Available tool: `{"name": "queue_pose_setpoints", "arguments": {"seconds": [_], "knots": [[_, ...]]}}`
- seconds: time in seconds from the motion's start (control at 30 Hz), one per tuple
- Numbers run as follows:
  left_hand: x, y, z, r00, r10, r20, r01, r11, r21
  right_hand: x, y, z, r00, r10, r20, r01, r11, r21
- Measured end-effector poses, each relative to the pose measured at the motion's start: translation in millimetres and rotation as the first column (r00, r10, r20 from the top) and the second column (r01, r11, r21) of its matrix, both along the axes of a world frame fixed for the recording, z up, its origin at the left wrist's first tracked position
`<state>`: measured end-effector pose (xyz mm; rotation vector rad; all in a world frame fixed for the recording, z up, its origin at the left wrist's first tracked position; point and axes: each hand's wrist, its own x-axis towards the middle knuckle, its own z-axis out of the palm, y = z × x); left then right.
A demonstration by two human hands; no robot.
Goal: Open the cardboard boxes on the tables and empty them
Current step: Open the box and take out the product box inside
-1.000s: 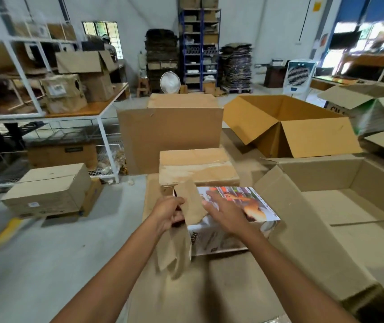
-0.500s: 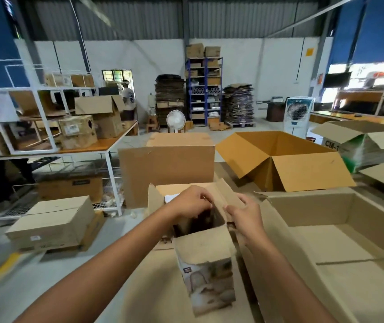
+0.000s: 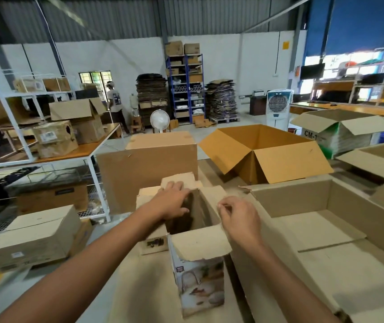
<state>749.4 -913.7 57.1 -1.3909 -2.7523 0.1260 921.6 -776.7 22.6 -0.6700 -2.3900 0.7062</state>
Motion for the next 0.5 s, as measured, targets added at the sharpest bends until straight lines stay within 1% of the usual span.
{"name": "queue_pose_setpoints", "arguments": {"seconds": [0.07,0.17,0.23,0.27,0.3,0.37,0.4,0.43,0.47,0.5], "knots": [[-13,2,-6,0.998,0.04,0.055,-0.043,0.997,0.057,-1,-4,3,0.994,0.112,-0.008,-0.112,0.992,-0.056],[-25,1,-9,0.992,0.039,0.117,-0.061,0.979,0.193,-6,-6,2,0.978,0.209,0.026,-0.204,0.97,-0.13],[-26,1,-12,0.984,0.031,0.176,-0.089,0.94,0.33,-8,-6,-4,0.962,0.271,0.015,-0.258,0.93,-0.26],[-27,2,-16,0.973,0.039,0.228,-0.135,0.895,0.424,-7,-6,-6,0.954,0.301,0.004,-0.285,0.906,-0.314],[-26,2,-20,0.954,0.047,0.295,-0.202,0.83,0.52,-6,-6,-9,0.946,0.324,-0.003,-0.306,0.889,-0.342],[-27,0,-30,0.889,0.033,0.456,-0.359,0.669,0.651,-4,-5,-12,0.935,0.355,0.006,-0.331,0.876,-0.351],[-28,0,-33,0.854,0.016,0.519,-0.426,0.593,0.683,-4,-3,-11,0.931,0.366,0.003,-0.34,0.869,-0.36],[-27,0,-35,0.83,0.007,0.558,-0.473,0.539,0.697,-4,0,-10,0.927,0.374,-0.004,-0.346,0.855,-0.386],[-26,0,-37,0.818,0.01,0.575,-0.497,0.513,0.7,-4,3,-9,0.927,0.375,-0.012,-0.346,0.841,-0.417],[-24,0,-37,0.818,0.024,0.575,-0.503,0.513,0.695,-2,3,-8,0.93,0.368,-0.017,-0.337,0.831,-0.443]]}}
